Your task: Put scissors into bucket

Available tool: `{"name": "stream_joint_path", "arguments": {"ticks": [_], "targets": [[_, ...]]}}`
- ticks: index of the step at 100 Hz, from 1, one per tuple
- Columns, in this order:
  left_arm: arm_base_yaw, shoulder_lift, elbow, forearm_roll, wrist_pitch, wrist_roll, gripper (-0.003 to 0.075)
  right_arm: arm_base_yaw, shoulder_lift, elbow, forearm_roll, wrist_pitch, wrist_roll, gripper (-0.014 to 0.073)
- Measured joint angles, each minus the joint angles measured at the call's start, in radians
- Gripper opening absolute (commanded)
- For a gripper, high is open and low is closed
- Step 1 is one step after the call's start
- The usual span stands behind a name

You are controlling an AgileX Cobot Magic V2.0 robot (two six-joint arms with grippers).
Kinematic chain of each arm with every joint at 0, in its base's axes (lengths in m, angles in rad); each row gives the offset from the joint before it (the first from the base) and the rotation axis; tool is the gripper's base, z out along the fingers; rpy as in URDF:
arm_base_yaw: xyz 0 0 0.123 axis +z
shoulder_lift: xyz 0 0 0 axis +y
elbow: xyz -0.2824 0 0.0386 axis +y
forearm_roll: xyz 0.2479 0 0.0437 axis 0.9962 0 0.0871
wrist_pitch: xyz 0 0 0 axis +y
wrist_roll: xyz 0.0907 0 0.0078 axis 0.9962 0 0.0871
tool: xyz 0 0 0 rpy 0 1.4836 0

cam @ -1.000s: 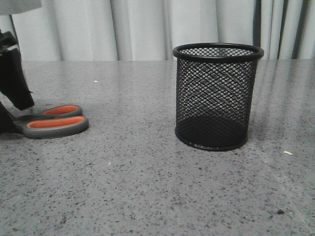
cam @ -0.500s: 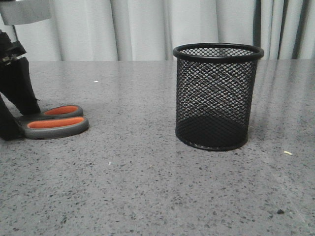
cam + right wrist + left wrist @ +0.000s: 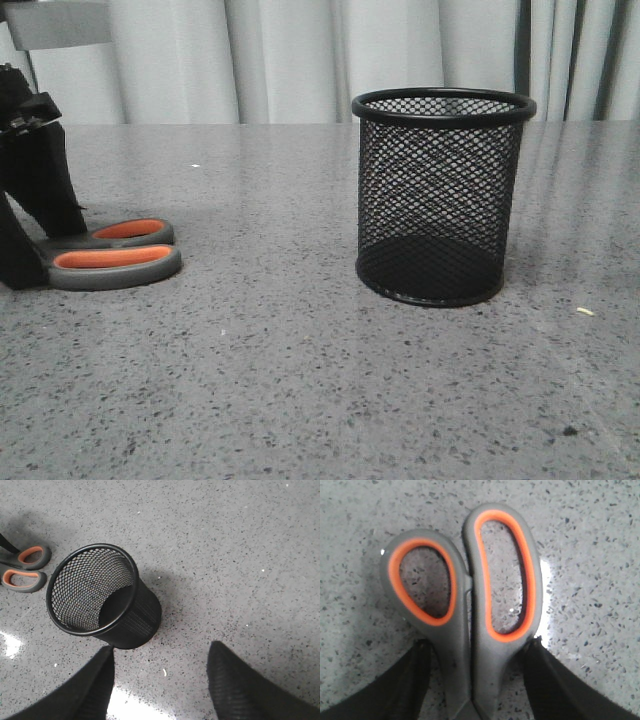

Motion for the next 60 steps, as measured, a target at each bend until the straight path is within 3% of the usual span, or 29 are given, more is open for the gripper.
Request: {"name": "stream_joint_path", "arguments": {"ticks": [10,17,44,60], "targets": [[0.000,0.002,0.000,0.000,0.002,0.000,0.0379,0.000,0.000,0.000,0.000,0.000,0.000,0.0373],[0.000,0.002,0.000,0.000,0.002,0.000,0.0332,0.000,0.000,0.000,0.000,0.000,0.000,0.0373],[0.000,0.002,-0.002,0.002,0.016,0.002,-0.0020,0.000,0.000,0.000,0.000,0.000,0.000,0.0373],[0.000,0.002,-0.009,0.004,0.021,-0.004,-0.0019,0.000,0.000,0.000,0.000,0.000,0.000,0.0373]]}}
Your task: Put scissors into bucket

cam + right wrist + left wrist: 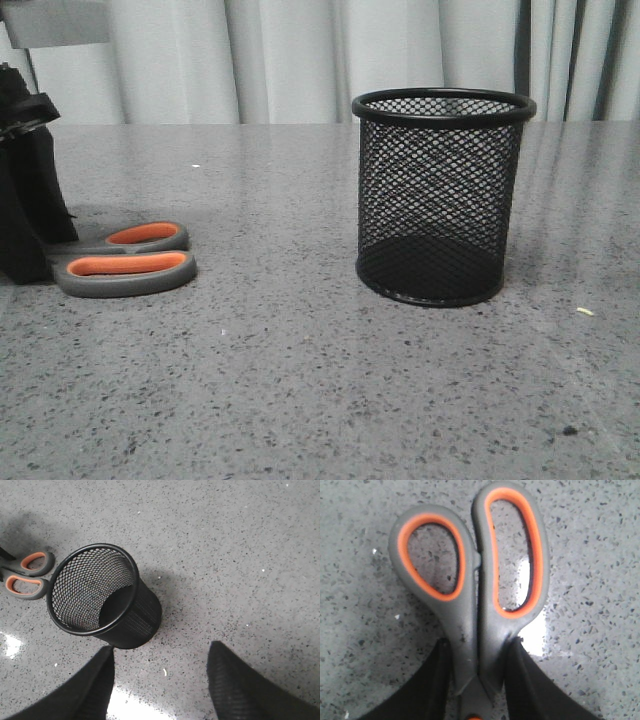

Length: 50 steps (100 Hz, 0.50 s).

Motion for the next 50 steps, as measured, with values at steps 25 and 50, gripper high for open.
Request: {"name": "stream_joint_path", "arguments": {"ticks": [25,50], "targets": [[-0.005,-0.012,-0.111,0.083,0.060,-0.082,-0.0019,0.000,0.000,0.000,0.000,0.000,0.000,0.0373],[-0.005,-0.111,-0.326,0.089,0.072,-0.201,-0.0019,0.000,0.000,0.000,0.016,0.000,0.000,0.0373]]}}
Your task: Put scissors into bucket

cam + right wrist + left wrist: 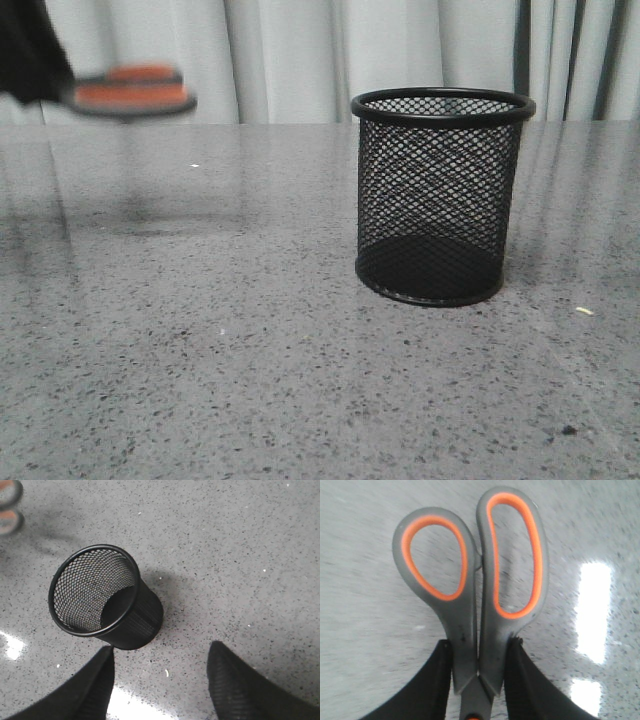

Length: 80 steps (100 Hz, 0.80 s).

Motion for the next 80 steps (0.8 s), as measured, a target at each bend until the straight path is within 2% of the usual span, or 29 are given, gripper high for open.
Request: {"name": "stream_joint_path", "arguments": {"ticks": [18,63,80], "targets": [[-0.037,-0.071,-0.103,0.000,0.020,-0.058,-0.0019,0.000,0.000,0.000,0.096,-0.016,-0.006,0.0373],[-0.211,-0.136,-0.218,0.000,0.039,-0.173,-0.0019,0.000,0.000,0.000,0.665,-0.032,-0.243,0.0373],[-0.289,-0.137,-0.220,0.000,0.039,-0.198,-0.0019,0.000,0.000,0.000,0.770,-0.032,-0.271,0.0373]]}}
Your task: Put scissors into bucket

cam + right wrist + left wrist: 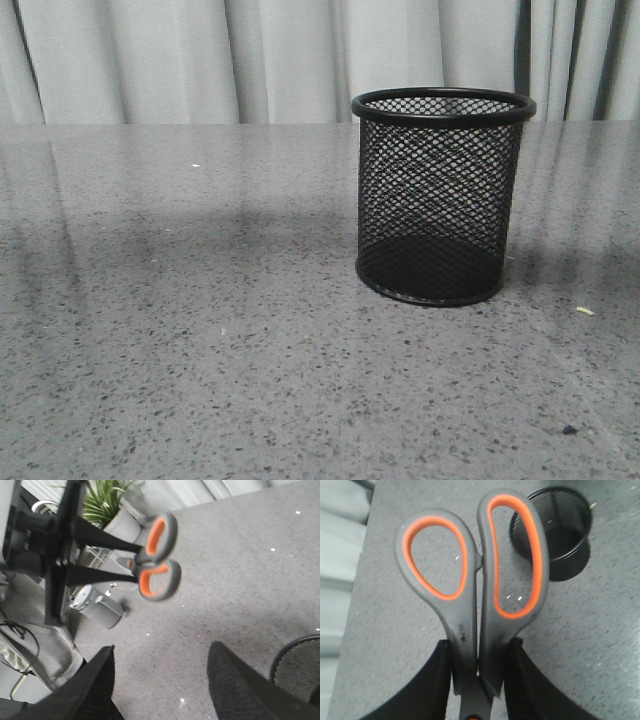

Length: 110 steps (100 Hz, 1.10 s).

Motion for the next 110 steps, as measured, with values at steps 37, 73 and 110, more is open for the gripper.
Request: {"name": "stream_joint_path", "arguments": {"ticks": [37,73,110], "targets": [[-0.195,0.000,0.000,0.000,-0.069,-0.014,-0.0019,0.000,0.000,0.000,0.042,0.000,-0.004,0.0373],[-0.309,0.000,0.000,-0.009,-0.166,-0.014,-0.0019,0.000,0.000,0.000,0.055,0.000,-0.004,0.0370],[-0.344,0.004,0.000,-0.065,-0.195,-0.016,0.0022,0.000,-0.002,-0.001,0.078,0.030,-0.004,-0.0074]]}}
